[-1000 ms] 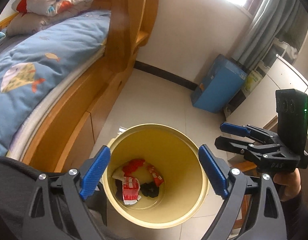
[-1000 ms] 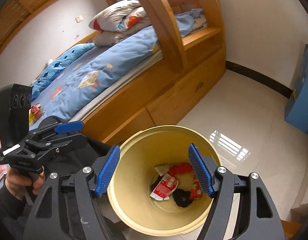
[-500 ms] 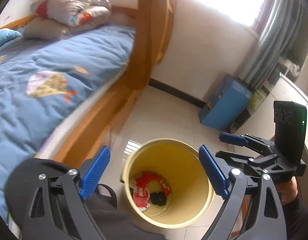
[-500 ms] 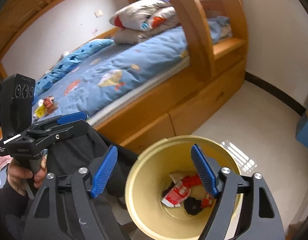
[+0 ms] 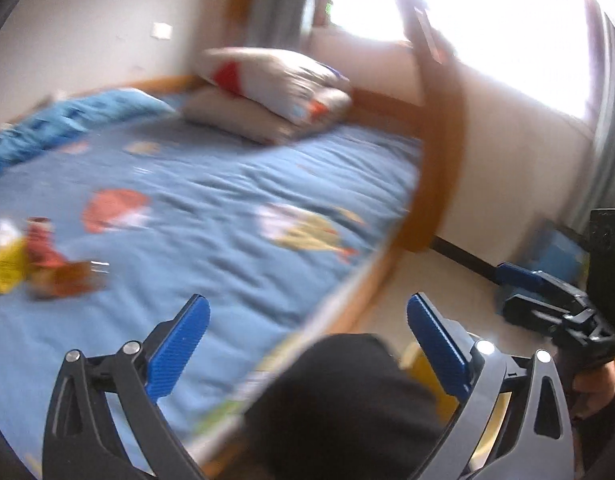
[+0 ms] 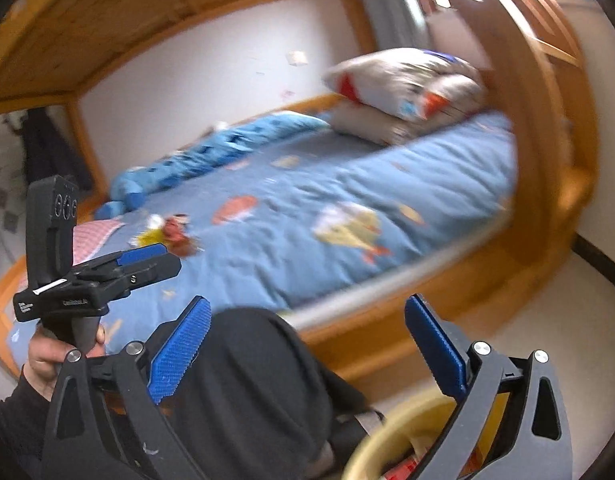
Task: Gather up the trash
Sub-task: 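Return both tools to the remaining trash on the quilt, then grasp the amber perfume bottle with the right gripper while the left grasps the brown sock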
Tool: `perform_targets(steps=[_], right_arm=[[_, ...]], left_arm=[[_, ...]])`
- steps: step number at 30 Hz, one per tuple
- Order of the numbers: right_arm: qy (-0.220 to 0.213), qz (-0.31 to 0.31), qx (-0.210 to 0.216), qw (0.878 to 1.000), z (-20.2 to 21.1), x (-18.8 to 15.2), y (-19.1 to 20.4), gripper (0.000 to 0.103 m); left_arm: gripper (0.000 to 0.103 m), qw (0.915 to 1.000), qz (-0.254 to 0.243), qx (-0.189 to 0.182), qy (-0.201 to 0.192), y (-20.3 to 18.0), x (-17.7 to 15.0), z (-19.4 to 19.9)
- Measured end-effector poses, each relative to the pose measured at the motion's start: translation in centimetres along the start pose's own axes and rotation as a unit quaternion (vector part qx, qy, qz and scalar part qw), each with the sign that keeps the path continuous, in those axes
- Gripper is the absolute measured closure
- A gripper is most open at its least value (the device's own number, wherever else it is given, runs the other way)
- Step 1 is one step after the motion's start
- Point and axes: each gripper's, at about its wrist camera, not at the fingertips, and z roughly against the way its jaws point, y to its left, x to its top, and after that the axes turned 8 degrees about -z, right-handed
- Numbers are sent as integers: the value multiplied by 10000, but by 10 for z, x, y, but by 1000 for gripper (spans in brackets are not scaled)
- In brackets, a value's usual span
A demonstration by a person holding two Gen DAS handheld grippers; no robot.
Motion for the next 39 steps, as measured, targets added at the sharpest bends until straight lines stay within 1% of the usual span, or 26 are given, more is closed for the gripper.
perform_targets(steps=[3,5,6,7,8,11,13,15,17,18,19,21,23,25,27,29,30,32,34,35,38,39], right_arm=[[-106,249,592,9979,-22,8,28,9],[-145,488,868,9949,-36,12,46,9],[-141,666,978,9929,-45,14,59,9],[-113,876,1106,9899,-54,16,72,9],[-61,1035,1178,9876,-62,17,82,9],[234,1687,1524,9735,-97,22,122,8],[441,1950,1630,9661,-118,23,141,8],[688,2201,1776,9567,-144,26,162,8],[850,2417,1878,9482,-164,24,178,8],[949,2615,1915,9412,-179,24,188,8],[979,2752,1914,9371,-188,23,194,8],[1093,2986,1971,9274,-204,22,202,8],[1309,3135,2006,9189,-224,20,208,9],[1532,3233,1998,9122,-247,22,211,9],[1693,3306,1939,9080,-268,24,214,9],[1922,3373,1936,9010,-286,23,217,10],[2072,3450,1907,8954,-300,22,219,10],[2237,3598,1866,8864,-317,20,222,13],[2441,3799,1814,8736,-339,16,227,27],[2552,3882,1772,8676,-350,14,228,28],[2656,4012,1661,8608,-371,9,231,31],[2697,4013,1645,8597,-378,9,230,34]], left_arm=[[4,9984,177,525,-90,39,-3,24],[4,9965,303,772,-125,61,-7,35],[4,9956,361,859,-126,71,-9,39],[4,9935,459,1028,-138,84,-12,45],[4,9916,539,1163,-153,96,-15,50],[4,9856,805,1482,-137,129,-23,61],[4,9813,1008,1636,-138,154,-30,68],[4,9784,1199,1682,-115,172,-35,72],[4,9759,1341,1719,-70,186,-39,72],[4,9742,1413,1756,-73,193,-41,73],[4,9725,1502,1779,-71,202,-43,73],[4,9703,1623,1791,-68,215,-46,72],[4,9674,1776,1803,-55,231,-48,69],[4,9665,1843,1784,-23,242,-48,63],[4,9647,1899,1824,49,255,-47,55],[4,9638,1937,1827,115,264,-46,47],[4,9631,1966,1835,137,269,-46,43],[4,9629,2036,1763,167,276,-46,35],[4,9631,2060,1718,198,281,-46,28],[4,9635,2045,1713,213,282,-46,25],[4,9642,2019,1696,271,285,-47,17],[4,9642,2045,1664,301,287,-48,15]])
